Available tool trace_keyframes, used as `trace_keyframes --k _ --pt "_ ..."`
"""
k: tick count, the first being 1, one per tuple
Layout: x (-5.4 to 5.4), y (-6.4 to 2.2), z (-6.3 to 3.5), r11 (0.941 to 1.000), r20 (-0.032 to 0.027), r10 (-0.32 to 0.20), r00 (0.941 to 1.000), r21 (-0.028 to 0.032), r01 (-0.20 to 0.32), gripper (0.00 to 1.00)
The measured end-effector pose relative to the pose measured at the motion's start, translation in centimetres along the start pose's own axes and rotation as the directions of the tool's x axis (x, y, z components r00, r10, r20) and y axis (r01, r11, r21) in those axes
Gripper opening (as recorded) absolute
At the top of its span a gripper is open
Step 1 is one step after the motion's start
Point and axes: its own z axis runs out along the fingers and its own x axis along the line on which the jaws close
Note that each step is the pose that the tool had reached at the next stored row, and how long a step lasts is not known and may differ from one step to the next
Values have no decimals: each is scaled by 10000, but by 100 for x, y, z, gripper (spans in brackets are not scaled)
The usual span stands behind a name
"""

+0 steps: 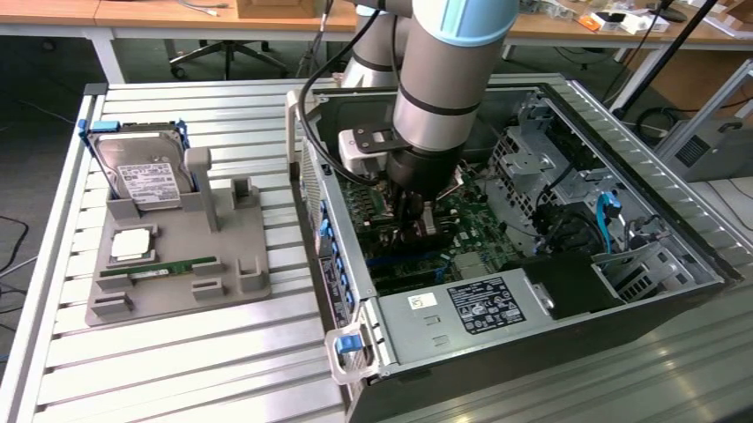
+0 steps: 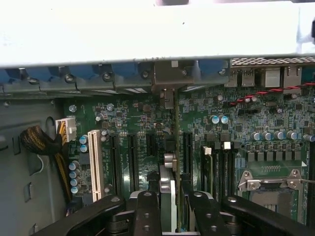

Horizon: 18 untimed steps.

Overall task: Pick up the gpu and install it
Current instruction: 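Insert the gpu into the slot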

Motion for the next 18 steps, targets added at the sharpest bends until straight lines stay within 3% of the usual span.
trace_keyframes --k 18 --pt "0 1 54 10000 -13 -66 10000 -10 66 27"
